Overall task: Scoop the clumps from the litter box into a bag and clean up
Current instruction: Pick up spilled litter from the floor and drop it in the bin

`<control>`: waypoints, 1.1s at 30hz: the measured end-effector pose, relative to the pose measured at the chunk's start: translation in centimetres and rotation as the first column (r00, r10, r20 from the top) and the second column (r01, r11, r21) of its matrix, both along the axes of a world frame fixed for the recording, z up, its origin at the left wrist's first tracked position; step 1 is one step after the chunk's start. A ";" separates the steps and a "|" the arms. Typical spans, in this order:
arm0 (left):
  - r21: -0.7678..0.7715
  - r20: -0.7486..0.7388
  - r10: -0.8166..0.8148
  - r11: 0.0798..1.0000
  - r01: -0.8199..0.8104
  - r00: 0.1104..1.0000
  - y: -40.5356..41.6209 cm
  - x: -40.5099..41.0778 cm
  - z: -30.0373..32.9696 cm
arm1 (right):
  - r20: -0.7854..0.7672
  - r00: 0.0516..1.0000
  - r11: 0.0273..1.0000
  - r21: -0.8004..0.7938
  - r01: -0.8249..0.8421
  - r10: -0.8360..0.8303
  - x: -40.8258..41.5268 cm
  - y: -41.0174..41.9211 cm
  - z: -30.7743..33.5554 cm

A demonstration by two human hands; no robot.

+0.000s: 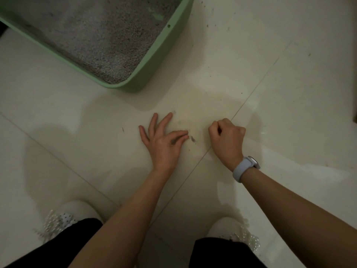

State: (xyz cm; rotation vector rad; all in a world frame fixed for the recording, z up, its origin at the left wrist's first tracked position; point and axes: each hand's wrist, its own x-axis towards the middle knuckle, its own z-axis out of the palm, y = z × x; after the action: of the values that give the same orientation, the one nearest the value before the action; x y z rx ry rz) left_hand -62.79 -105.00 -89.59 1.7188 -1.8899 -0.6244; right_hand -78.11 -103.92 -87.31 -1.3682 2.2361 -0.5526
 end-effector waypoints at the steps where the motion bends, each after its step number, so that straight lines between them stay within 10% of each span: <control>1: -0.010 0.001 -0.002 1.000 0.002 1.000 0.0 0.0 -0.1 | 0.004 1.000 1.000 0.000 -0.004 0.004 -0.1 0.0 0.0; 14: 0.179 0.170 -0.119 0.980 0.088 0.978 -0.8 0.6 5.1 | 0.222 0.950 0.973 0.025 -0.229 0.218 -1.2 -1.9 3.9; 23: 0.046 0.504 -0.452 0.865 0.500 0.736 -10.1 9.5 16.2 | -0.134 0.834 0.773 -0.321 -0.547 0.535 4.3 -8.3 11.2; 27: -0.211 0.543 -0.232 0.893 0.399 0.807 -11.8 15.2 23.9 | -0.285 0.749 0.571 -0.505 -0.648 0.598 11.3 -11.7 16.9; 33: -0.369 0.298 0.294 0.913 -0.174 0.908 -8.0 29.0 33.2 | -0.367 0.592 0.343 -0.554 -0.759 0.718 24.5 -13.3 25.1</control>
State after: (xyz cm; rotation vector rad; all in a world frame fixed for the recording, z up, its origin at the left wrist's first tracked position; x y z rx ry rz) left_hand -33.79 -112.96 -56.38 1.8740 -1.8339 0.1065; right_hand -53.59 -117.20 -62.23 -2.5758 1.1277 -1.0009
